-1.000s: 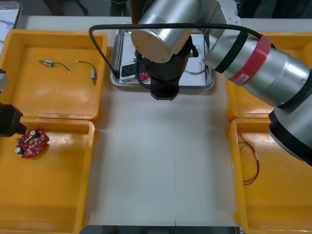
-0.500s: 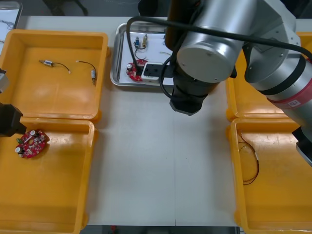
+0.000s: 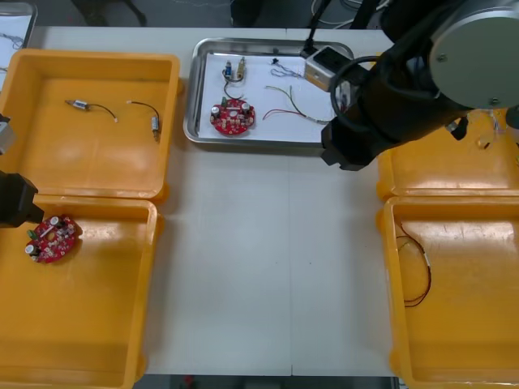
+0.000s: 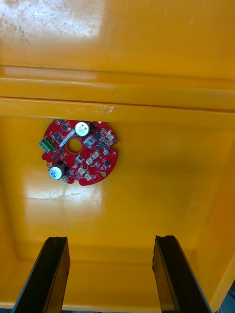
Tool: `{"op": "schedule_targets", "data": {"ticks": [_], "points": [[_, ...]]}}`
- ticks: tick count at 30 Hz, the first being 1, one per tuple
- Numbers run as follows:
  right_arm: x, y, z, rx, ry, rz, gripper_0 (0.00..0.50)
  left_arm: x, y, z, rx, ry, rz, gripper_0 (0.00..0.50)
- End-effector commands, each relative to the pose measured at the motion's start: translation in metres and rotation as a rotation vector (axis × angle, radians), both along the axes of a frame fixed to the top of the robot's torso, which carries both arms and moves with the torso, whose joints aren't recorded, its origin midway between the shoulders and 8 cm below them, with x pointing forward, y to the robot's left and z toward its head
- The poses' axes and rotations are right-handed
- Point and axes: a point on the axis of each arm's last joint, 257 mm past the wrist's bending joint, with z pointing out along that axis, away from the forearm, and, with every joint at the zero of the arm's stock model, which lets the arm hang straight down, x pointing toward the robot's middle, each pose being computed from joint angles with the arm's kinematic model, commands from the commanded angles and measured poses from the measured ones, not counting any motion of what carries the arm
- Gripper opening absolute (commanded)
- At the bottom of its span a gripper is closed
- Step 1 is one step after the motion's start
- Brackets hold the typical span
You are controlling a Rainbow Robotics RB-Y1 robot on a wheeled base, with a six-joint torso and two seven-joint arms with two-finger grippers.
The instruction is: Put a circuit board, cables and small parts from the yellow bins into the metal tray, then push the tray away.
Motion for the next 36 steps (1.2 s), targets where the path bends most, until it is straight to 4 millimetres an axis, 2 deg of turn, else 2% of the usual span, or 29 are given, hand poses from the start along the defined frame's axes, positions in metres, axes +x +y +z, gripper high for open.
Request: {"op": "schedule_targets", "data": {"ticks": [1, 8, 11, 20, 25, 29, 33, 36], "points": [[-0.007, -0.055, 0.015, 0.106, -0.015, -0.185, 0.5, 0.001, 0.004, 0.008, 0.03, -0.033, -0.047, 0.5], [-0.03, -0.109, 0.011, 0.108, -0.032, -0.301, 0.5, 0.001, 0.004, 0.008, 0.03, -0.033, -0.047, 0.5], [-0.04, -0.146, 0.005, 0.093, -0.038, -0.384, 0.5, 0.001, 0.004, 0.008, 0.03, -0.033, -0.047, 0.5], [-0.059, -0.22, 0.0, 0.15, -0.038, -0.588, 0.5, 0.001, 0.004, 0.008, 0.03, -0.033, -0.047, 0.5], [-0.073, -0.249, -0.009, 0.17, -0.02, -0.67, 0.5, 0.001, 0.004, 0.008, 0.03, -0.033, -0.047, 0.5], [-0.089, -0.268, -0.024, 0.156, 0.012, -0.725, 0.5, 0.001, 0.004, 0.008, 0.03, -0.033, -0.047, 0.5], [-0.097, -0.278, -0.038, 0.163, 0.034, -0.771, 0.5, 0.001, 0.004, 0.008, 0.03, -0.033, -0.047, 0.5], [-0.096, -0.276, -0.043, 0.18, 0.026, -0.783, 0.5, 0.001, 0.004, 0.008, 0.03, -0.033, -0.047, 0.5]]}}
